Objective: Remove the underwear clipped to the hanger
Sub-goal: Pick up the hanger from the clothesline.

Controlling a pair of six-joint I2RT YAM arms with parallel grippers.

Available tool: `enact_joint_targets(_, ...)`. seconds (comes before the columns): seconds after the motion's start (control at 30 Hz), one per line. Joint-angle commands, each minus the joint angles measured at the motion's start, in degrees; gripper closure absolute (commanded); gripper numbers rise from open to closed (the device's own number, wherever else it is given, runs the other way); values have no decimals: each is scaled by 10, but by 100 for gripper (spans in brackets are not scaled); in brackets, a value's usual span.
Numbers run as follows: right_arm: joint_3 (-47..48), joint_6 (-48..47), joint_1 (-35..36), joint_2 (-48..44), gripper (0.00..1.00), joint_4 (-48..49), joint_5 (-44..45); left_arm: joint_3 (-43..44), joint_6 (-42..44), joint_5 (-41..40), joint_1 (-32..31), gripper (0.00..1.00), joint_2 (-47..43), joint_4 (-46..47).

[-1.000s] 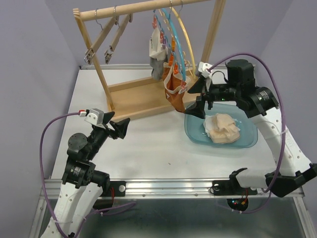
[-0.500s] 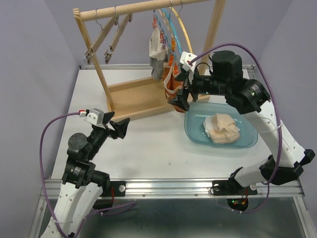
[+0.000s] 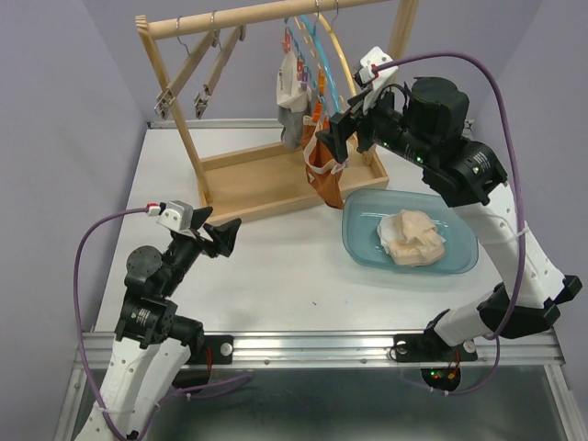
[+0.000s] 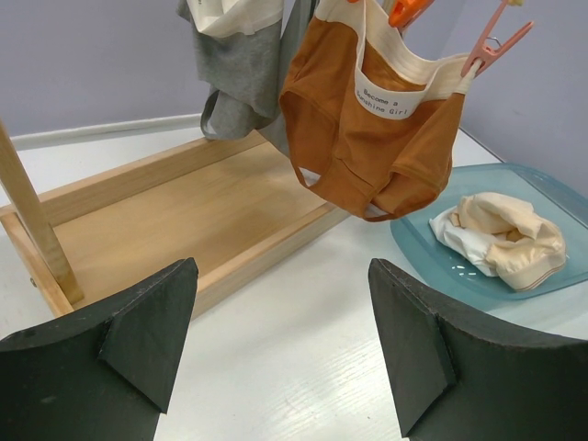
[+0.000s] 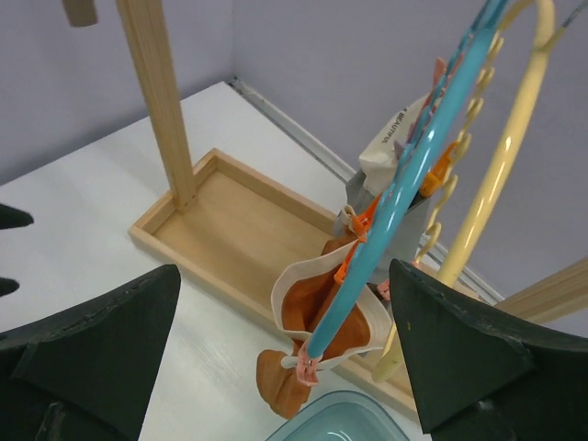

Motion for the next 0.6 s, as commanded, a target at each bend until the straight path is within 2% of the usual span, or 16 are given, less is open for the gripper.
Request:
enact_joint_targets(0.0,-5,43,0,1,0,72,80,-4,0,-2,3,14,-4,27)
enact_joint_targets(0.57,-44,48,-1,39,2,116,149,-4,-1,4,3,14,-6,28)
